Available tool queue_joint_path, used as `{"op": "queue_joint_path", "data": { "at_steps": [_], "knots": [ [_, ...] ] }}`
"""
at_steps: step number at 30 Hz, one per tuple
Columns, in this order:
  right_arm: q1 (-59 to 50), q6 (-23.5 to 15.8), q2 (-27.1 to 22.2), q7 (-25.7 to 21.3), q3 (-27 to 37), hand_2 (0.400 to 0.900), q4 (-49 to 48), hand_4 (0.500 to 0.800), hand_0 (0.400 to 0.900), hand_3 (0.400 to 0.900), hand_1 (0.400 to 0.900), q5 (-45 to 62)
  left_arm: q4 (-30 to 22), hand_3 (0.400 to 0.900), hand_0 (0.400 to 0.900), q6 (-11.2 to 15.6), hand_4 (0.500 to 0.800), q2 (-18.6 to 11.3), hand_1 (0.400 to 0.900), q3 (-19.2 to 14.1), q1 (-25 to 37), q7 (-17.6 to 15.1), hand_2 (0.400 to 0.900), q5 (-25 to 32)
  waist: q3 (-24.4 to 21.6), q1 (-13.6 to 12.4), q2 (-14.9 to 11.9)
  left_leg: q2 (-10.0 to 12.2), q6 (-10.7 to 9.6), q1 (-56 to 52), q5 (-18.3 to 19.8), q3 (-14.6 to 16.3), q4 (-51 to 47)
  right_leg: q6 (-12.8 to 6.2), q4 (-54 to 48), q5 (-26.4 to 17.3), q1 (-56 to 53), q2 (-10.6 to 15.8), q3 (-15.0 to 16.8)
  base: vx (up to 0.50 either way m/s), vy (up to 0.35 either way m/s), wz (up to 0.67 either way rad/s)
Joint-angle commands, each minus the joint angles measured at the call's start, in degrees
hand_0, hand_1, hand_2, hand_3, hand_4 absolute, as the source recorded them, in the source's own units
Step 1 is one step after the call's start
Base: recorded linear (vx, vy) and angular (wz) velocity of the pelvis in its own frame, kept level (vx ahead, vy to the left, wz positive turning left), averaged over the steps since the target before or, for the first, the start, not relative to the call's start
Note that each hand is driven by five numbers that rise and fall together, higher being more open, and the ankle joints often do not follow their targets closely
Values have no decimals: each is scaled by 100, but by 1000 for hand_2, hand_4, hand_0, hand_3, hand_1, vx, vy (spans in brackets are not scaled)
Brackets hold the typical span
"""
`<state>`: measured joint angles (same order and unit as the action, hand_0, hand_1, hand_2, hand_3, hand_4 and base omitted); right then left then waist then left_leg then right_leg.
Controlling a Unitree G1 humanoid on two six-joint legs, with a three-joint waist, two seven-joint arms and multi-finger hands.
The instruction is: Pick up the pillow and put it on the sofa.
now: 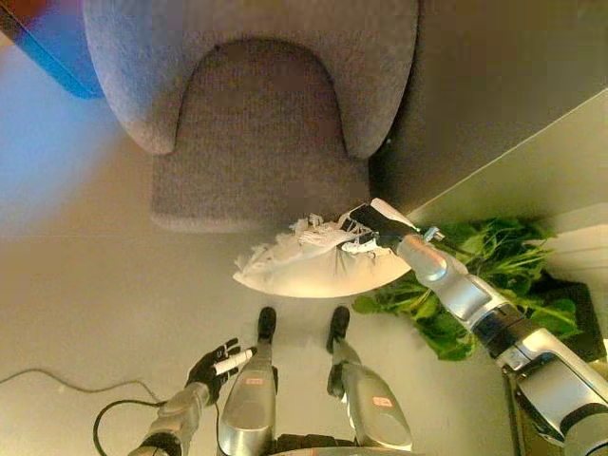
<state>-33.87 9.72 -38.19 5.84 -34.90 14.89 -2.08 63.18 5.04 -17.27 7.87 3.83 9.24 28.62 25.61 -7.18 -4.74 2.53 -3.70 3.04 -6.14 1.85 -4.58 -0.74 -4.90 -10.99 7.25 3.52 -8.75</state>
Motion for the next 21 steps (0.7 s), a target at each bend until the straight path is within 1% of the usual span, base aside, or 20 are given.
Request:
{"op": "queue_joint_path", "data": {
  "at_steps": [1,2,5,10,13,16,18,19,20,21],
  "knots": [
    [-167,-400,96,252,769,400,-1194,500,400,400,400,399,493,900,900,-157,800,-50,900,142,-480,25,900,-442,-1470,4,-38,-150,81,72,396,-3,32,-334,757,1186,-378,-39,-234,229,-10,-2],
    [-175,-287,-11,402,899,400,-1350,500,400,400,400,499,566,900,900,-231,800,-46,900,69,-532,28,900,-502,-1623,14,-67,-147,90,-37,433,7,39,-321,759,1220,-484,-54,-226,275,-7,-1],
    [-303,-164,-248,616,1118,400,-1491,500,400,400,400,715,696,900,900,-336,800,-47,900,-57,-591,85,900,-590,-1874,19,-127,-131,99,-234,501,26,49,-302,756,1284,-692,-51,-246,179,-1,2],
    [-908,-195,-679,727,1430,400,-1275,500,400,400,400,1023,801,900,900,-456,800,-12,900,-152,-654,121,900,-715,-2140,-34,-202,-146,110,-473,578,-29,61,-287,745,1369,-988,-20,-318,107,10,6],
    [-1419,-133,-899,743,1442,400,-1031,500,400,400,400,1194,839,900,900,-552,800,-41,900,-206,-674,114,900,-704,-2236,-93,-238,-150,105,-548,592,-79,68,-282,758,1410,-1097,4,-372,71,18,12],
    [-1933,-107,-991,714,1327,400,-624,500,400,400,400,1334,874,900,900,-634,800,-58,900,-241,-660,109,900,-667,-2308,-149,-261,-176,109,-604,597,-154,74,-275,771,1442,-1183,22,-431,77,31,19],
    [-2477,-26,-1080,638,1107,400,-179,500,400,400,400,1363,895,900,900,-707,800,-91,900,-231,-643,114,900,-631,-2372,-262,-296,-206,108,-641,600,-256,89,-258,785,1476,-1271,44,-511,85,38,23],
    [-2557,-22,-1082,625,1057,400,-120,500,400,400,400,1371,899,900,900,-715,800,-83,900,-238,-635,119,900,-619,-2366,-259,-289,-210,108,-650,600,-269,90,-256,786,1481,-1286,46,-524,101,37,28],
    [-2968,35,-1092,551,813,400,305,500,400,400,400,1409,926,900,900,-741,800,-106,900,-188,-608,122,900,-580,-2400,-359,-321,-225,103,-665,594,-341,92,-244,788,1495,-1344,56,-586,100,29,31],
    [-3195,66,-1075,488,663,400,563,500,400,400,400,1425,931,900,900,-759,800,-107,900,-161,-587,126,900,-560,-2405,-405,-332,-231,98,-679,590,-386,89,-240,786,1499,-1379,59,-623,132,31,42]
  ]
}}
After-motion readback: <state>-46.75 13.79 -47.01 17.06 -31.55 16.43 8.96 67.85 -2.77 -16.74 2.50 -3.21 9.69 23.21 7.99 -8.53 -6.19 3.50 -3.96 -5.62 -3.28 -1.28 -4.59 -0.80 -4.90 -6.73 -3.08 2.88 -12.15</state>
